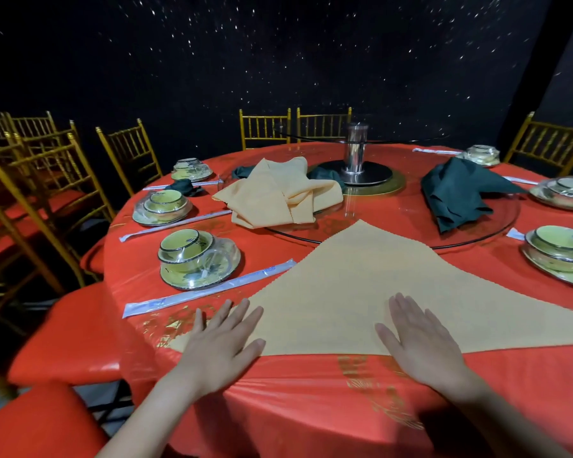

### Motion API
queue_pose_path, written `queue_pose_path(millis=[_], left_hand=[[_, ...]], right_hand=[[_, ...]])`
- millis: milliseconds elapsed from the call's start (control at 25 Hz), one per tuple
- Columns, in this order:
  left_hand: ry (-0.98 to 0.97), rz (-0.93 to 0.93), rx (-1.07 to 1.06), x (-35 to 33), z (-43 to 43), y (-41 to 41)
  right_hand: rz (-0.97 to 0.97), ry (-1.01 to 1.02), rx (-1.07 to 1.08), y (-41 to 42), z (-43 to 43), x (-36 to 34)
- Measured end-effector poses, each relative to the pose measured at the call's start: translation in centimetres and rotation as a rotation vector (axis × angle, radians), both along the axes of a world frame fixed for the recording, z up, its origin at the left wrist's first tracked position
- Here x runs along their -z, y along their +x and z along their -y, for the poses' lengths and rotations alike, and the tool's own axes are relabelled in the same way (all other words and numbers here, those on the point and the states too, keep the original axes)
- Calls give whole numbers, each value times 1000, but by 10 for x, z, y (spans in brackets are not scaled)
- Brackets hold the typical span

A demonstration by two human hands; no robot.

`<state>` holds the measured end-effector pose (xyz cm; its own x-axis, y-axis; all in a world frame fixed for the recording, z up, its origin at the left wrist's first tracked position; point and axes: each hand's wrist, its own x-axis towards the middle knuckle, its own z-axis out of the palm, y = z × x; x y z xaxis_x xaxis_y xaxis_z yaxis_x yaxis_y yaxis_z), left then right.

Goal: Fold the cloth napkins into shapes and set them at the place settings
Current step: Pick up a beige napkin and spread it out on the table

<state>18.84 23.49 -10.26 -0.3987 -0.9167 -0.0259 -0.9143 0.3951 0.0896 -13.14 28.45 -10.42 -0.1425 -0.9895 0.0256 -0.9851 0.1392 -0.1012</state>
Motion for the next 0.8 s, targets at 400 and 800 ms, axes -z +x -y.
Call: queue_pose_path(millis=[400, 800], left_hand=[[2, 7, -85, 0, 4, 36], [-117, -122, 65, -21, -10, -12]], right_hand=[[19, 20, -8, -1, -1, 0], [92, -19, -56, -4, 1, 1]])
